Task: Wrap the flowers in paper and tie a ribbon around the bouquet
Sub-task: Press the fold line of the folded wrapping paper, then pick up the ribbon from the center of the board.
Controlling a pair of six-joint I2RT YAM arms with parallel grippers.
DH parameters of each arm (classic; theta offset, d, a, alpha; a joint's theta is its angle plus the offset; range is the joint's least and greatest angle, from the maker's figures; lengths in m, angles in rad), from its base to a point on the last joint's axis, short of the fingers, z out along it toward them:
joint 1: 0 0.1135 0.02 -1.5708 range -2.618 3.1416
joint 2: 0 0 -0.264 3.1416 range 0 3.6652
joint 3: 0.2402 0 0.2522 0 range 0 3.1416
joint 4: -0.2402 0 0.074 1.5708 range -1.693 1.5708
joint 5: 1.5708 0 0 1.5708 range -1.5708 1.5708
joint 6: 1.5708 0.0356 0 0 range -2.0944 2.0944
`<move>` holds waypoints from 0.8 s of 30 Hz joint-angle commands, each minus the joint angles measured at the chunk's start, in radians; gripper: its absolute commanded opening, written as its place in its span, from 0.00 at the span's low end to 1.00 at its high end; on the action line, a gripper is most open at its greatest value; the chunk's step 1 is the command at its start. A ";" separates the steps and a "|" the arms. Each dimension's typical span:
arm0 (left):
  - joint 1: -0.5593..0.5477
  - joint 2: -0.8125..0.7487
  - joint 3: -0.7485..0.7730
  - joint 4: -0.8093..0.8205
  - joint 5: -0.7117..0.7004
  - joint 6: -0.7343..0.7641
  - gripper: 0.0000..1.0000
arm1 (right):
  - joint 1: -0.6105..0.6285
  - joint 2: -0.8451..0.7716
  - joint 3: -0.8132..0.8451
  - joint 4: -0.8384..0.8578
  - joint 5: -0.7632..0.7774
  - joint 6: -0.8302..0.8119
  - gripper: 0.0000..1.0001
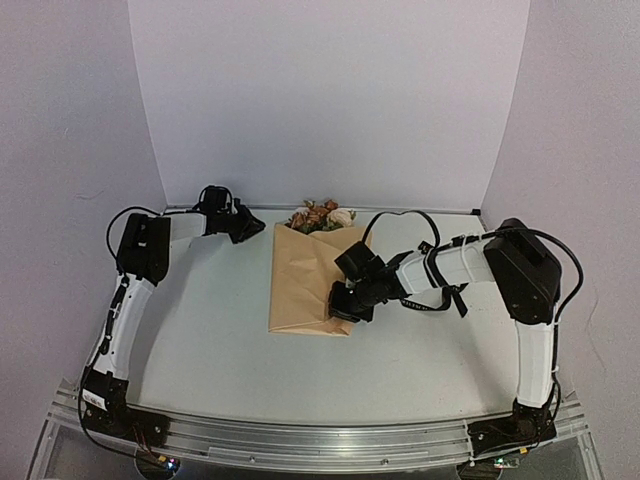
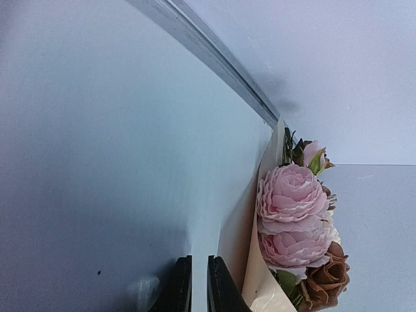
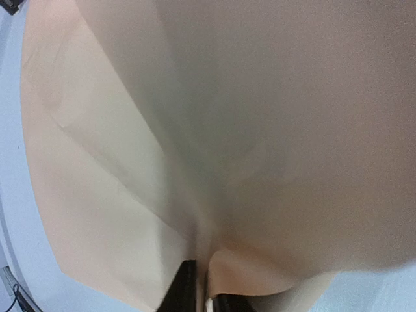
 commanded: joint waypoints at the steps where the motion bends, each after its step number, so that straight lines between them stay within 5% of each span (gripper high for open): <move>1: 0.008 -0.145 -0.073 -0.024 0.004 0.047 0.13 | -0.019 -0.113 0.073 -0.091 0.017 -0.035 0.24; 5: 0.009 -0.264 -0.182 -0.008 0.016 0.073 0.15 | -0.027 -0.185 0.074 -0.126 0.056 -0.046 0.35; 10: 0.006 -0.413 -0.405 0.099 0.055 0.052 0.15 | -0.040 -0.222 0.047 -0.148 0.099 -0.059 0.36; 16: -0.049 -0.578 -0.634 0.177 0.139 0.041 0.15 | -0.085 -0.141 0.111 -0.162 0.068 -0.079 0.31; 24: -0.271 -0.664 -0.877 0.279 0.221 -0.020 0.14 | -0.127 -0.029 0.189 -0.162 0.044 -0.100 0.20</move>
